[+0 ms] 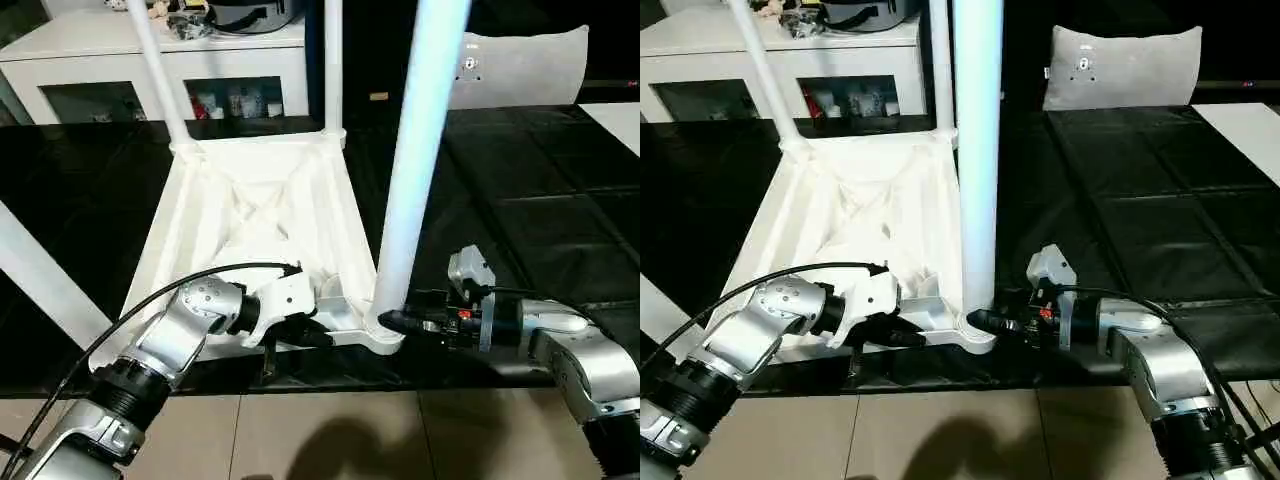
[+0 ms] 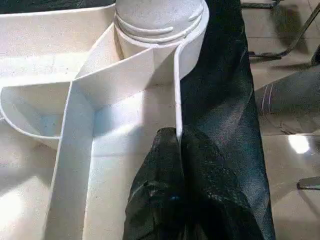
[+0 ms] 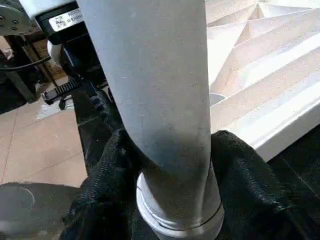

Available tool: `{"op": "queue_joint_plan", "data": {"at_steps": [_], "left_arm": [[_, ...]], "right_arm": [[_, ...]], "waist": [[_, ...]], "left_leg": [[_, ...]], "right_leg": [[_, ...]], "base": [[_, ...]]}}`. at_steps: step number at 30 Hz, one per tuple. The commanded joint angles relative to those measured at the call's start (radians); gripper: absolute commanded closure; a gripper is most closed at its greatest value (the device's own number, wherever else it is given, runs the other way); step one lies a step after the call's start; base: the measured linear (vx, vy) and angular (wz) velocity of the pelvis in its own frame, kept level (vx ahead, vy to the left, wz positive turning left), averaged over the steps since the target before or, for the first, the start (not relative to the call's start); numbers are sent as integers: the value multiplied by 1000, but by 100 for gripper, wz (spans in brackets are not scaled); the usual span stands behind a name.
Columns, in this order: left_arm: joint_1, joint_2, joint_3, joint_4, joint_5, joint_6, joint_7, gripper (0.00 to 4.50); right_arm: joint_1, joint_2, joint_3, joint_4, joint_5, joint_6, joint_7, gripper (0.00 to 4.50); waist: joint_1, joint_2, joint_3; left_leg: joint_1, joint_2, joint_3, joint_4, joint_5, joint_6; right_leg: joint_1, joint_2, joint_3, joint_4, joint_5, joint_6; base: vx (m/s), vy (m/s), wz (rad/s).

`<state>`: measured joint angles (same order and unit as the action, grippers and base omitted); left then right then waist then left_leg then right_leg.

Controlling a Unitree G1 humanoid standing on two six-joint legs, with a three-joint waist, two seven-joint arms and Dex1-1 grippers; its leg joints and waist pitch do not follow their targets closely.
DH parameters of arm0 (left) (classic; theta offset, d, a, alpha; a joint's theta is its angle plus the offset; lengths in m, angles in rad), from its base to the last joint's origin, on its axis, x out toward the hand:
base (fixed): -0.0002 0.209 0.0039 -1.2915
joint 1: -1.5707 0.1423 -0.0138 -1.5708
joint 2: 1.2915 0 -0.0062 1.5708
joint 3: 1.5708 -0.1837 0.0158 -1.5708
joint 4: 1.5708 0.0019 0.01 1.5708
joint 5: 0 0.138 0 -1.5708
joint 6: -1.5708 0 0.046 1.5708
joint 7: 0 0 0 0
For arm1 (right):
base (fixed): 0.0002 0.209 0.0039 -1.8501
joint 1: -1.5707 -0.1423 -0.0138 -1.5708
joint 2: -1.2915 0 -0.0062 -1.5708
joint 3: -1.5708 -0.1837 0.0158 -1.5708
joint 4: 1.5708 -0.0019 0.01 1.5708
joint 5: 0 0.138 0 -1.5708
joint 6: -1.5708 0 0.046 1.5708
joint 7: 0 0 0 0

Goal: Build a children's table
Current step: Rotate leg to tighten

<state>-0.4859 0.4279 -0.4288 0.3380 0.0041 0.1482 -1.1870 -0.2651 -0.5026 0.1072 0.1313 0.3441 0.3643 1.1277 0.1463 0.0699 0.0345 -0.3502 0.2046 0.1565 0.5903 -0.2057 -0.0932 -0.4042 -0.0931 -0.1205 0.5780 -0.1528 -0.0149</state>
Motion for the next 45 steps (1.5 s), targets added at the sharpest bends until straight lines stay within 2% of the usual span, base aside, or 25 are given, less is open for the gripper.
{"op": "queue_joint_plan", "data": {"at_steps": [1, 6, 9, 11, 12, 13, 15, 16, 17, 18, 20, 21, 22, 23, 24, 26, 31, 33, 36, 37, 39, 40, 42, 44, 45], "left_arm": [[-2, 1, -34, -17, 14, 0, -31, 450], [-1, -4, -30, -17, 12, 4, -32, 450], [-6, -27, -16, -16, 6, 45, 6, 450], [-19, -66, 10, -4, 8, 99, 86, 450], [-19, -67, 11, -3, 9, 100, 88, 450], [-25, -90, 24, 0, 7, 125, 126, 450], [-29, -109, 34, 1, 6, 147, 158, 450], [-33, -128, 42, 3, 5, 168, 186, 450], [-44, -169, 65, 19, 8, 199, 258, 450], [-44, -169, 65, 19, 8, 199, 258, 450], [-58, -225, 92, 47, 12, 233, 351, 450], [-61, -240, 95, 56, 15, 237, 373, 450], [-62, -246, 95, 59, 17, 238, 380, 450], [-63, -253, 94, 62, 21, 238, 386, 450], [-63, -251, 86, 65, 30, 225, 384, 450], [-62, -241, 78, 63, 41, 214, 379, 450], [-59, -206, 65, 61, 50, 178, 349, 450], [-54, -190, 63, 57, 53, 172, 334, 450], [-50, -182, 64, 55, 54, 172, 330, 450], [-48, -179, 64, 54, 54, 171, 326, 450], [-38, -150, 53, 42, 49, 151, 276, 450], [-35, -129, 41, 38, 45, 132, 241, 450], [-33, -115, 32, 34, 43, 116, 215, 450], [-30, -81, 19, 31, 40, 62, 159, 450], [-30, -81, 19, 31, 40, 62, 159, 450]], "right_arm": [[-5, 2, 13, -2, 13, 8, 24, 260], [10, 4, 16, -17, 18, 14, 29, 262], [26, 40, 6, -46, 11, 34, -60, 262], [28, 91, -6, -52, -31, 60, -201, 262], [28, 92, -7, -52, -32, 61, -204, 262], [27, 121, -15, -48, -52, 82, -277, 262], [29, 141, -19, -46, -67, 96, -327, 262], [30, 159, -24, -45, -79, 105, -369, 262], [27, 201, -40, -37, -107, 121, -465, 262], [27, 201, -40, -37, -107, 121, -465, 262], [21, 256, -60, -23, -140, 135, -584, 262], [21, 273, -64, -18, -146, 123, -609, 262], [21, 281, -67, -17, -143, 117, -615, 227], [23, 292, -73, -16, -133, 107, -619, 193], [27, 298, -83, -22, -119, 95, -616, 193], [33, 301, -96, -36, -100, 98, -612, 181], [47, 254, -98, -58, -84, 87, -545, 134], [52, 218, -106, -60, -78, 69, -499, 105], [57, 192, -113, -64, -75, 55, -467, 97], [59, 180, -115, -67, -73, 50, -451, 97], [64, 111, -119, -76, -55, 35, -362, 66], [61, 75, -118, -74, -47, 28, -314, 60], [57, 57, -115, -73, -43, 23, -285, 49], [45, 13, -98, -73, -30, 13, -188, 49], [45, 13, -98, -73, -30, 13, -188, 49]], "waist": [[-3, -19, -62], [-3, -19, -63], [-4, -18, -62], [-7, -19, -58], [-7, -19, -58], [-15, -20, -52], [-23, -19, -51], [-32, -19, -50], [-39, -12, -49], [-44, -15, -47], [-48, -18, -49], [-53, -14, -49], [-57, -17, -50], [-58, -10, -51], [-58, -13, -52], [-58, -12, -53], [-50, -9, -59], [-47, -12, -59], [-49, -12, -56], [-49, -15, -55], [-48, -13, -55], [-46, -19, -55], [-47, -17, -54], [-46, -21, -55], [-45, -19, -55]], "left_leg": [[-7, 22, 5, -66, -135, 75], [-8, 22, 4, -65, -125, 76], [-8, 23, 5, -65, -121, 74], [-6, 19, 3, -69, -152, 57], [-6, 19, 3, -69, -152, 57], [-6, 13, 5, -71, -183, 39], [-2, 9, 3, -72, -210, 30], [-5, 8, 2, -73, -223, 30], [-3, 6, 2, -71, -235, 30], [-3, 4, 3, -71, -237, 31], [-4, 1, 1, -69, -235, 27], [-5, 0, 1, -69, -237, 30], [-2, -2, 1, -67, -241, 33], [-5, -2, 0, -68, -240, 36], [-7, -1, -1, -69, -239, 43], [-8, 2, -2, -71, -229, 50], [-14, 10, -2, -70, -172, 63], [-14, 10, -1, -70, -165, 66], [-14, 10, 1, -71, -175, 67], [-13, 10, 1, -71, -181, 68], [-12, 11, 1, -70, -184, 71], [-14, 12, 0, -71, -184, 79], [-13, 12, 1, -70, -178, 83], [-13, 11, 1, -68, -177, 88], [-12, 12, 1, -68, -177, 90]], "right_leg": [[58, -57, 51, -64, -333, -142], [59, -56, 51, -62, -318, -143], [58, -56, 52, -62, -311, -147], [58, -57, 48, -70, -371, -129], [58, -57, 48, -70, -371, -129], [56, -55, 44, -81, -450, -98], [54, -56, 40, -91, -516, -68], [54, -54, 38, -95, -531, -53], [49, -53, 36, -98, -541, -48], [49, -50, 34, -103, -547, -44], [50, -50, 30, -105, -555, -34], [49, -49, 29, -109, -556, -28], [48, -49, 28, -111, -558, -24], [49, -51, 29, -108, -552, -26], [51, -50, 28, -109, -542, -23], [51, -50, 32, -105, -512, -32], [59, -51, 42, -83, -367, -87], [61, -53, 42, -81, -367, -94], [60, -53, 42, -85, -398, -90], [60, -53, 41, -87, -408, -87], [60, -53, 41, -88, -418, -85], [62, -53, 42, -87, -417, -81], [59, -53, 44, -86, -413, -83], [60, -53, 42, -85, -419, -90], [59, -54, 42, -84, -418, -92]], "base": [[0, 0, 0], [0, 0, 0], [0, 0, 0], [0, 0, 0], [0, 0, 0], [0, 0, 0], [0, 0, 0], [0, 0, 0], [0, 0, 0], [0, 0, 0], [0, 0, 0], [0, 0, 0], [0, 0, 0], [0, 0, 0], [0, 0, 0], [0, 0, 0], [0, 0, 0], [0, 0, 0], [0, 0, 0], [0, 0, 0], [0, 0, 0], [0, 0, 0], [0, 0, 0], [0, 0, 0], [0, 0, 0]]}}
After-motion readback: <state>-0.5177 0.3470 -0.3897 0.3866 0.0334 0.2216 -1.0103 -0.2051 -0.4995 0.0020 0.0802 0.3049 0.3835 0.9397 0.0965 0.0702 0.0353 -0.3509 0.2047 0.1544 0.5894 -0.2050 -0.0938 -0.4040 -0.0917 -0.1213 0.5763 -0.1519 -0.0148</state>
